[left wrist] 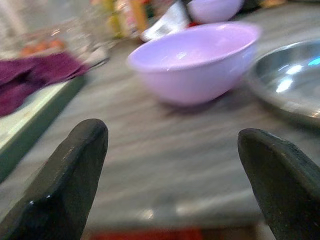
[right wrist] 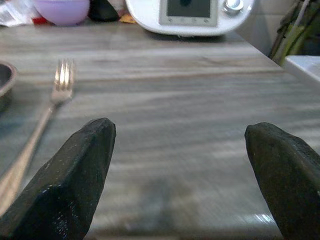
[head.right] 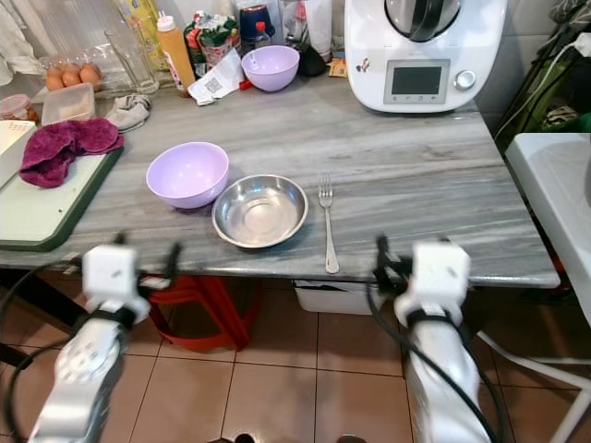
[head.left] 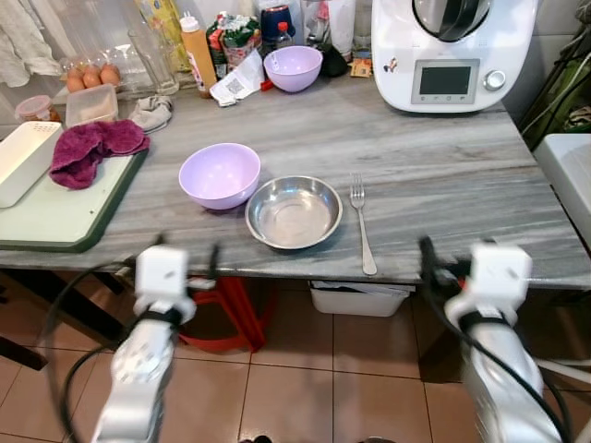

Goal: Setting the table

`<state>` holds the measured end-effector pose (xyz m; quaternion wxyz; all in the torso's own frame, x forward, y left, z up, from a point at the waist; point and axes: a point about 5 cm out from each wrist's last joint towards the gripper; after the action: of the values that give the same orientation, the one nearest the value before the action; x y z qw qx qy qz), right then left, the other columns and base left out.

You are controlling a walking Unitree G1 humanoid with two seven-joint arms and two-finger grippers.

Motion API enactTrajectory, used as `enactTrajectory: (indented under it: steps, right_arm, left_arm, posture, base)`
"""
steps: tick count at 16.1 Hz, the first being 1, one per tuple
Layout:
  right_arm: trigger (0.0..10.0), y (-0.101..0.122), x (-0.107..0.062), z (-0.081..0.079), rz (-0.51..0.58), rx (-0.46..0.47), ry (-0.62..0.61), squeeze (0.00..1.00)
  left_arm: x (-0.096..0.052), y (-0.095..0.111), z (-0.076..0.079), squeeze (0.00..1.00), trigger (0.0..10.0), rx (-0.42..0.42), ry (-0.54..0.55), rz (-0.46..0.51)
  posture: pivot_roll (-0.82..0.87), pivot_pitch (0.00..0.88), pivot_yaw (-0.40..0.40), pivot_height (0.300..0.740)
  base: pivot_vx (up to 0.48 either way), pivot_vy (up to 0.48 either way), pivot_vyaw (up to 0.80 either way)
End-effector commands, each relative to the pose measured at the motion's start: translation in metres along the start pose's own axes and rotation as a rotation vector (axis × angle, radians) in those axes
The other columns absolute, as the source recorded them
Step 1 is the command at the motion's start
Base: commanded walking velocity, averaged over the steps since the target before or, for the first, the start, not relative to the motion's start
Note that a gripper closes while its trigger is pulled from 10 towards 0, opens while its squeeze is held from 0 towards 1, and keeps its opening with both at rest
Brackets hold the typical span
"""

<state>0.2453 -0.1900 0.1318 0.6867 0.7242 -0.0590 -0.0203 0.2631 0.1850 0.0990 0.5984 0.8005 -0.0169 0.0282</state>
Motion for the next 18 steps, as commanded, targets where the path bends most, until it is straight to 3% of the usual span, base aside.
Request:
enactTrajectory:
  steps: [1,4,7,11,18]
  right_arm:
    - [10.0,0.007,-0.006,0.001,0.032,-0.012,0.001,0.0]
    - [10.0,0.004,-0.01,-0.002,0.006,0.038,0.036,0.0]
    - [10.0,0.011,-0.005,-0.009,0.036,0.008,0.081,0.0]
    - [10.0,0.011,-0.003,-0.009,0.027,0.022,0.083,0.0]
    - [10.0,0.007,0.006,-0.008,-0.012,0.036,0.041,0.0]
  left_arm:
    - [-0.005,-0.004,-0.01,0.0,10.0,0.031,0.067,-0.026]
    - [-0.007,-0.008,-0.006,0.0,10.0,0.038,0.057,-0.047]
    - [-0.006,-0.01,-0.004,0.0,10.0,0.04,0.056,-0.054]
    - [-0.003,-0.014,0.0,0.0,10.0,0.037,0.053,-0.072]
    - [-0.001,-0.017,0.003,0.0,10.0,0.048,0.046,-0.078]
  posture:
    - [-0.2,0.091,0.083,0.74]
    - [-0.2,0.093,0.082,0.74]
    - [-0.21,0.086,0.077,0.74]
    - [-0.21,0.079,0.072,0.74]
    - [-0.21,0.083,0.068,0.74]
  base:
    - [0.0,0.0,0.0]
    - [0.0,0.0,0.0]
    - [0.0,0.0,0.0]
    - [0.0,0.0,-0.54]
    - [0.0,0.0,0.0]
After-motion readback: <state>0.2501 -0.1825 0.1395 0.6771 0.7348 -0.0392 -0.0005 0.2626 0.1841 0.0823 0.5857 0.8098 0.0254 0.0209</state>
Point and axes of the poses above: a point about 5 cm out from each wrist's last joint towards the gripper, its own x axis pointing out of the wrist towards the gripper, its own y axis along the axis of the wrist's last joint, z = x × y, and after that the axes turned 8 degrees about x, right-handed
